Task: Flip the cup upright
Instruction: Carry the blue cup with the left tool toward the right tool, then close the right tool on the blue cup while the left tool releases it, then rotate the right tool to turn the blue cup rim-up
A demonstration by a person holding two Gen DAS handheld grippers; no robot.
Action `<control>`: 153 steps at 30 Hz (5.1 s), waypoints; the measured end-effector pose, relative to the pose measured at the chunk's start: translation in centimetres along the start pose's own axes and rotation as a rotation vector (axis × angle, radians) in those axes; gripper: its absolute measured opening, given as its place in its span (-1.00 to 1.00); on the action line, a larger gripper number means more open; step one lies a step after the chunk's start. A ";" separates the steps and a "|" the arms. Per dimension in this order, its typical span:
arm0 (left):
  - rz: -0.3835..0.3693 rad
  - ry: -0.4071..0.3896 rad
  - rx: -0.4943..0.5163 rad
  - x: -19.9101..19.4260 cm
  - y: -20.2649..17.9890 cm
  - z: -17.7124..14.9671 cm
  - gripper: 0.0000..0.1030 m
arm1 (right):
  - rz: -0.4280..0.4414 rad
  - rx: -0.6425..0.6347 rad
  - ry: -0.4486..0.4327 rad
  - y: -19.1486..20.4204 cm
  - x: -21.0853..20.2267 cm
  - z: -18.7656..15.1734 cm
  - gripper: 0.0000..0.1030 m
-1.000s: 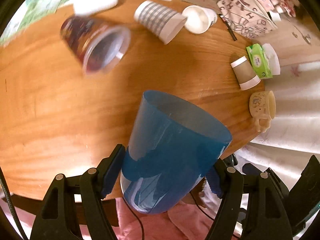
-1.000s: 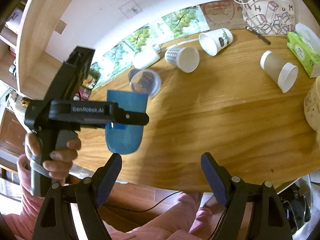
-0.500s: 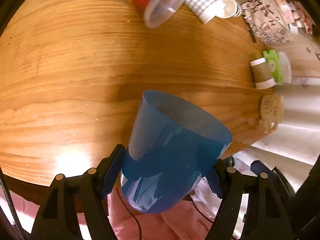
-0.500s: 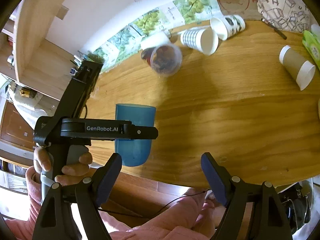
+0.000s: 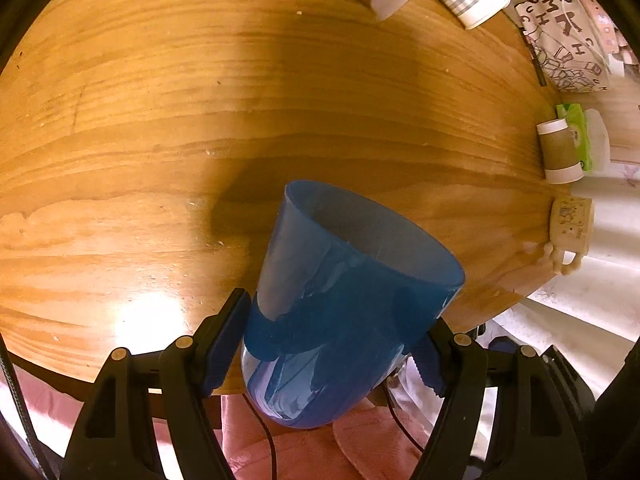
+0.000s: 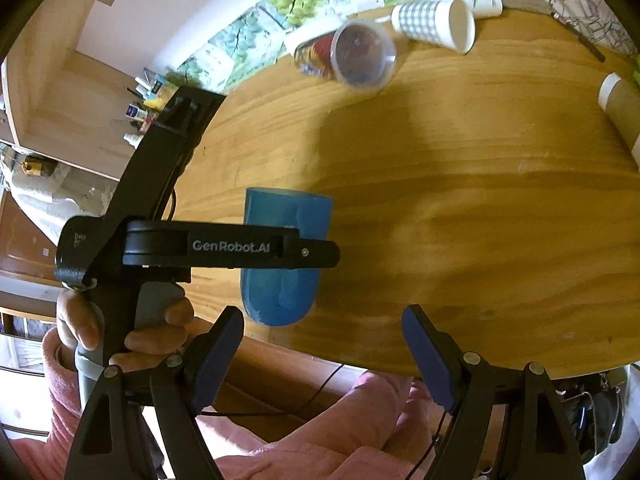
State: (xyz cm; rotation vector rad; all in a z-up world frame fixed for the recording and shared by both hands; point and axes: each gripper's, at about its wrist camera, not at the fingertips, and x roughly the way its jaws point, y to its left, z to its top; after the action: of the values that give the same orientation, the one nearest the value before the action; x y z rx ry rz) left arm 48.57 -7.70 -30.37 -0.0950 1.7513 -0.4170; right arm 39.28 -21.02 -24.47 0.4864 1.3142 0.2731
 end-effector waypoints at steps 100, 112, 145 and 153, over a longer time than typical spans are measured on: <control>0.169 -0.665 0.286 -7.2 5.3 -7.5 0.62 | -0.147 0.268 0.050 -2.4 7.3 5.7 0.42; 0.088 -0.690 0.196 -7.8 5.4 -6.3 0.61 | -0.191 0.163 0.030 -1.4 6.6 5.7 0.40; 0.182 -0.710 0.125 -8.1 3.2 -12.9 0.61 | -0.328 -0.177 -0.852 -0.7 0.5 0.9 0.38; 0.206 -0.728 0.094 -8.3 3.5 -13.8 0.61 | -0.315 -0.233 -0.873 -0.2 1.9 -0.4 0.38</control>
State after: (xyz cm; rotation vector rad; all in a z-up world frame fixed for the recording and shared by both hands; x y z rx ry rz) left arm 37.78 1.09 -21.50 0.0046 1.0105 -0.2649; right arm 39.36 -20.26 -26.30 0.1507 0.4800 -0.0600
